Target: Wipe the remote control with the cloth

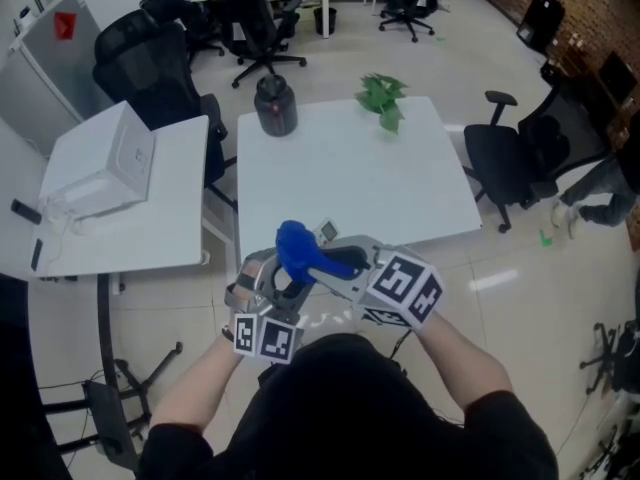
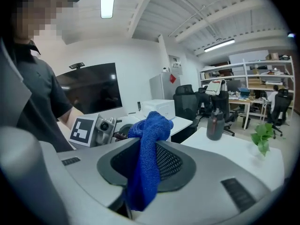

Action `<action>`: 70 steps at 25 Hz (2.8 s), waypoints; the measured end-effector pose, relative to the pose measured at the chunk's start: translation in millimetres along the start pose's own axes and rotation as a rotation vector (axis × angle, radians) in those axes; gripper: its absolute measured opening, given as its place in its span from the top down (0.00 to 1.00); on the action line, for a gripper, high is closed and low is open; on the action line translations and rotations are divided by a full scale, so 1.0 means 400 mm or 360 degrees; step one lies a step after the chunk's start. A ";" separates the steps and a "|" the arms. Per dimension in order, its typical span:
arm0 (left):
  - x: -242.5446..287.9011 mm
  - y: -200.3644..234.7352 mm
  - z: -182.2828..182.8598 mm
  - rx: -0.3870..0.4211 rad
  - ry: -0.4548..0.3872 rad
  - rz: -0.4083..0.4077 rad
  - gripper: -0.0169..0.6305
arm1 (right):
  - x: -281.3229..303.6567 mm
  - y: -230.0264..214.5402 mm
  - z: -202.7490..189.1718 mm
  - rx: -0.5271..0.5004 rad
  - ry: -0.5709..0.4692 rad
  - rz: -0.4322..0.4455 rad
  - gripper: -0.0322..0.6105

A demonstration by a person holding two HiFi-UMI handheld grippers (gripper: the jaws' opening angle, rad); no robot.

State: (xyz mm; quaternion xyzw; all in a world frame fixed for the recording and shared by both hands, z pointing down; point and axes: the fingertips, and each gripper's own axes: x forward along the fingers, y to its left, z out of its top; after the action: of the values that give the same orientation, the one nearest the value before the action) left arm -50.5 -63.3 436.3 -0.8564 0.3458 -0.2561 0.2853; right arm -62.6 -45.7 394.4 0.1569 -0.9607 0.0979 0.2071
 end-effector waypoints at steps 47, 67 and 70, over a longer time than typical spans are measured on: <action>-0.045 0.152 -0.021 -0.3140 -0.1064 -0.0260 0.68 | -0.129 -0.133 0.038 0.0062 -0.0549 -0.0458 0.79; -0.015 0.074 -0.031 -0.2910 -0.0809 -0.0262 0.68 | -0.152 -0.195 -0.004 0.0015 -0.0461 -0.0612 0.79; 0.027 0.046 -0.146 -0.2594 -0.0492 -0.0023 0.68 | -0.171 -0.219 -0.074 0.0067 -0.0381 -0.0670 0.79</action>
State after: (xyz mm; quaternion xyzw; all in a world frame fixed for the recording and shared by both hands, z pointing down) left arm -89.2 -100.3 468.0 -0.8225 0.3743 0.1934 -0.3820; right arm 37.6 -102.1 402.2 0.3684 -0.9222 0.0534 0.1043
